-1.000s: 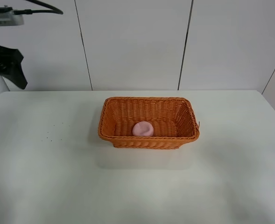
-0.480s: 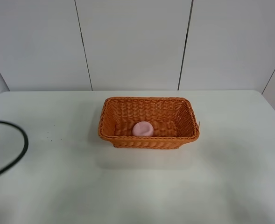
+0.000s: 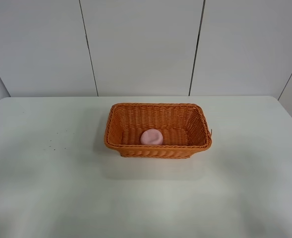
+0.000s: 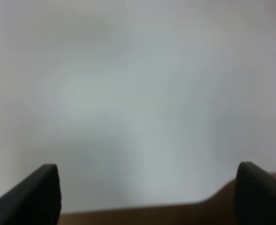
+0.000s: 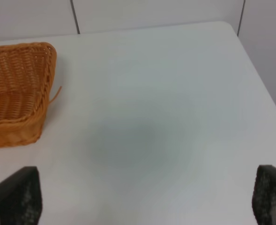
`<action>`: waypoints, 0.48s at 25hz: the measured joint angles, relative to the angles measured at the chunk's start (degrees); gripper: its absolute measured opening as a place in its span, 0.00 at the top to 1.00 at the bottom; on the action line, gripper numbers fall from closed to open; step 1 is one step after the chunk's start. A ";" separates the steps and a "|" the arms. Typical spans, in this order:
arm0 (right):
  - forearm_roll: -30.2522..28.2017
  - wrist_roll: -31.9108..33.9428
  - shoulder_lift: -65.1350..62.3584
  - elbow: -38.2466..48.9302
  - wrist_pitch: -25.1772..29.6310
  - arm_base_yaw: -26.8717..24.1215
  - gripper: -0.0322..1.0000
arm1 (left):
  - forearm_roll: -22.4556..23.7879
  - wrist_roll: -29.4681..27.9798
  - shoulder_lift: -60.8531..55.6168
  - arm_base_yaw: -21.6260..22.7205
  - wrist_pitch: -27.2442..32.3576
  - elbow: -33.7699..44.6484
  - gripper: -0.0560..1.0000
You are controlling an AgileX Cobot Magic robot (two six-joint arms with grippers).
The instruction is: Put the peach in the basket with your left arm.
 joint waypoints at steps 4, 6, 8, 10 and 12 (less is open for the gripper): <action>0.00 0.00 0.00 0.00 0.00 0.00 0.30 | 0.00 0.00 -9.35 0.00 0.05 0.13 0.14; 0.00 0.00 0.00 0.00 0.00 0.00 0.30 | 0.00 0.00 -13.74 0.00 0.05 0.18 0.14; 0.00 0.00 0.00 0.00 0.00 0.00 0.30 | 0.00 -0.13 -16.62 0.00 0.05 0.24 0.14; 0.00 0.00 0.00 0.00 0.00 0.00 0.30 | 0.00 -0.26 -17.40 0.00 0.12 0.30 0.14; 0.00 0.00 0.00 0.00 0.00 0.00 0.30 | 0.00 -0.33 -17.61 0.00 0.12 0.30 0.14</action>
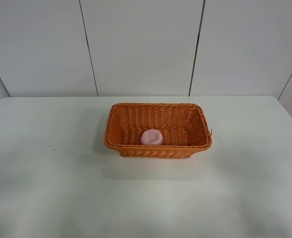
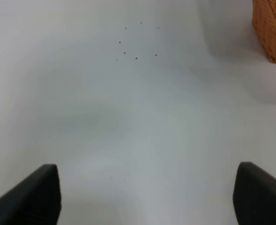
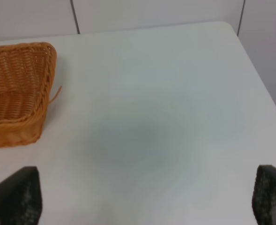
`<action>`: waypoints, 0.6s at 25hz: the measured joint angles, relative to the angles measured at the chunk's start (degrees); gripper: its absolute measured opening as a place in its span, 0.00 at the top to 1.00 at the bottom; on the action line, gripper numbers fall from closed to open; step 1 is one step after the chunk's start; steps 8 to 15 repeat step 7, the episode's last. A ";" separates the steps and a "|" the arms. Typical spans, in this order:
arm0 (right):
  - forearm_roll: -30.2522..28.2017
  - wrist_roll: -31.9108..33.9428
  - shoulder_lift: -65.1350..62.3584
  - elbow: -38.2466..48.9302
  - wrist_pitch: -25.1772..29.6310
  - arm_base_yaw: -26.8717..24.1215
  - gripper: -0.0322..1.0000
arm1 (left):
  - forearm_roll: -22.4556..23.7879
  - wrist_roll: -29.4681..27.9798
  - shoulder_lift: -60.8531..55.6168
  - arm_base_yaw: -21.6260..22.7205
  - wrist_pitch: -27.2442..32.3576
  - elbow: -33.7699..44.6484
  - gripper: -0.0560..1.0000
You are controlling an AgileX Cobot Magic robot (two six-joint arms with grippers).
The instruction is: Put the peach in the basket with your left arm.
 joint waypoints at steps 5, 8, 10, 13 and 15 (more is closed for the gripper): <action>0.00 0.00 0.00 0.00 0.00 0.00 0.30 | 0.00 -0.06 -0.01 0.00 0.00 0.00 0.14; 0.00 0.00 0.00 0.00 0.00 0.00 0.30 | 0.00 -0.06 -0.01 0.00 0.00 0.00 0.14; 0.00 0.00 0.00 0.00 0.00 0.00 0.30 | 0.00 -0.06 -0.01 0.00 0.00 0.00 0.14; 0.00 0.00 0.00 0.00 0.00 0.00 0.30 | 0.00 -0.06 -0.01 0.00 0.00 0.00 0.14; 0.00 0.00 0.00 0.00 0.00 0.00 0.30 | 0.00 -0.06 -0.01 0.00 0.00 0.00 0.14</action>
